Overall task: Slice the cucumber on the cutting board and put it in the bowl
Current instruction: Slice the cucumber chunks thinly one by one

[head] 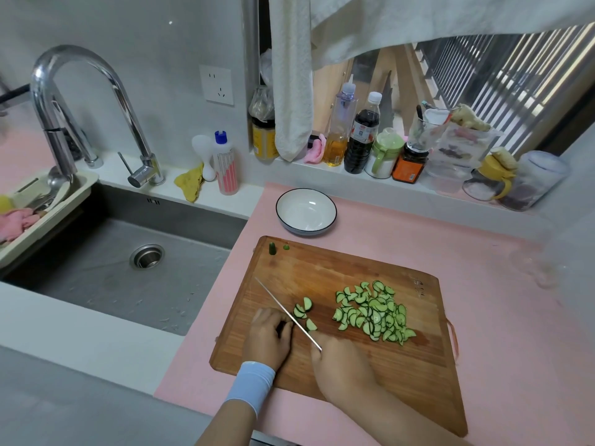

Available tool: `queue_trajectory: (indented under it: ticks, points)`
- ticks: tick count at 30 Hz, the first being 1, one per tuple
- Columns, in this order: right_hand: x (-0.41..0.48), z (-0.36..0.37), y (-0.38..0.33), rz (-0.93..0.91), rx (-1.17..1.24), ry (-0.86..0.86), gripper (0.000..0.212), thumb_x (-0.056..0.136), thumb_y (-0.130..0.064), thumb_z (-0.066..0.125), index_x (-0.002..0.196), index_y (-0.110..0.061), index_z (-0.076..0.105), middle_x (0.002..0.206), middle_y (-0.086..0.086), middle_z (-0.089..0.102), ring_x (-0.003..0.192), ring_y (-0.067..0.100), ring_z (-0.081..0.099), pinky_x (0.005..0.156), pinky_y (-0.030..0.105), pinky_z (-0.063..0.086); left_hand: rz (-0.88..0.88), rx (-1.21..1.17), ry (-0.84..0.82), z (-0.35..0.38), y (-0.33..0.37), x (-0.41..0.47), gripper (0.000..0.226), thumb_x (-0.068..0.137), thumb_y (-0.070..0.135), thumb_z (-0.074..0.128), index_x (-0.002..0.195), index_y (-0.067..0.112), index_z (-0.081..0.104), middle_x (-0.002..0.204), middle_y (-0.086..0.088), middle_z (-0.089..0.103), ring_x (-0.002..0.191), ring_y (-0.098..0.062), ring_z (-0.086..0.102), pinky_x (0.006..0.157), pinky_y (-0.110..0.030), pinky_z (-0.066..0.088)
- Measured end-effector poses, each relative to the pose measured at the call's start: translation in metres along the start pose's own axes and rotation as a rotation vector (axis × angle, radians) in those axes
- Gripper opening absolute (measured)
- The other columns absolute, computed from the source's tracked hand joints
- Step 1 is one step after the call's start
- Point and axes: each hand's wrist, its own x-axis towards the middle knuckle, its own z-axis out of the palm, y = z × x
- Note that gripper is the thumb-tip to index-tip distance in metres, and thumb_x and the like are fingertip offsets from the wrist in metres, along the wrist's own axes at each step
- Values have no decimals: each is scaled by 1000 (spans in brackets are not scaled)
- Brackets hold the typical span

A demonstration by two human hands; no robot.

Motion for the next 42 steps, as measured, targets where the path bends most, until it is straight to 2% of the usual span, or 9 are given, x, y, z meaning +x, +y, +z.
queue_trajectory:
  ticks: [5, 12, 15, 18, 23, 28, 32, 36, 42]
  points:
    - [-11, 2, 8, -42, -7, 6, 32, 100, -33, 40, 127, -35, 57, 95, 1, 73, 92, 26, 65, 73, 34, 47, 6, 11, -2, 0, -1, -1, 11, 74, 9, 77, 76, 16, 69, 79, 6, 62, 82, -6, 46, 79, -8, 32]
    - [-4, 7, 4, -20, -9, -9, 29, 100, -31, 40, 122, -32, 59, 97, 2, 73, 93, 27, 66, 74, 33, 48, 0, 3, 3, 0, -2, 0, 12, 74, 9, 77, 73, 16, 67, 75, 7, 60, 78, 1, 37, 79, 0, 30]
    - [5, 6, -1, 2, 29, -34, 30, 100, -30, 40, 122, -32, 62, 100, 2, 73, 95, 27, 67, 75, 32, 49, -5, 6, 1, 0, -1, 0, 15, 72, 7, 78, 71, 16, 66, 74, 7, 58, 77, -1, 38, 74, -4, 32]
    - [14, 6, -4, 4, 53, -49, 28, 100, -30, 41, 116, -29, 64, 99, 3, 73, 95, 28, 67, 71, 30, 45, 17, 1, -1, 0, -1, -2, 16, 70, 3, 77, 73, 15, 66, 76, 5, 58, 79, -5, 41, 76, -10, 32]
    - [13, 5, -3, 8, 67, -55, 28, 102, -31, 40, 116, -30, 64, 101, 3, 73, 97, 27, 67, 69, 28, 41, 37, 8, -1, -1, -4, -3, 14, 73, 5, 76, 76, 16, 67, 78, 5, 58, 81, -8, 45, 77, -10, 33]
    - [8, 4, -4, 3, 27, -28, 32, 102, -33, 39, 124, -33, 62, 105, 2, 73, 101, 28, 66, 77, 32, 48, 16, -8, 2, -3, -3, -2, 19, 72, 6, 77, 72, 18, 62, 75, 7, 57, 78, -3, 41, 77, -8, 31]
    - [-6, 8, 4, -24, -2, 22, 35, 101, -36, 38, 131, -37, 56, 99, 3, 74, 94, 28, 66, 75, 34, 48, 8, -6, -1, -1, -6, -3, 14, 74, 9, 76, 73, 16, 63, 76, 7, 59, 79, -5, 43, 78, -8, 32]
    - [-14, 7, 10, -46, 7, 22, 29, 101, -34, 39, 124, -34, 57, 92, 2, 72, 87, 26, 65, 69, 34, 45, 4, 13, -11, 2, -10, -3, 10, 76, 12, 75, 76, 16, 66, 78, 6, 60, 81, -10, 48, 78, -11, 34]
    - [-9, 8, 5, -36, 23, -13, 28, 100, -32, 40, 122, -33, 58, 95, 1, 72, 85, 25, 64, 68, 32, 43, -11, 10, -4, 2, -10, -3, 10, 76, 13, 75, 74, 16, 66, 77, 7, 60, 80, -8, 47, 78, -10, 35]
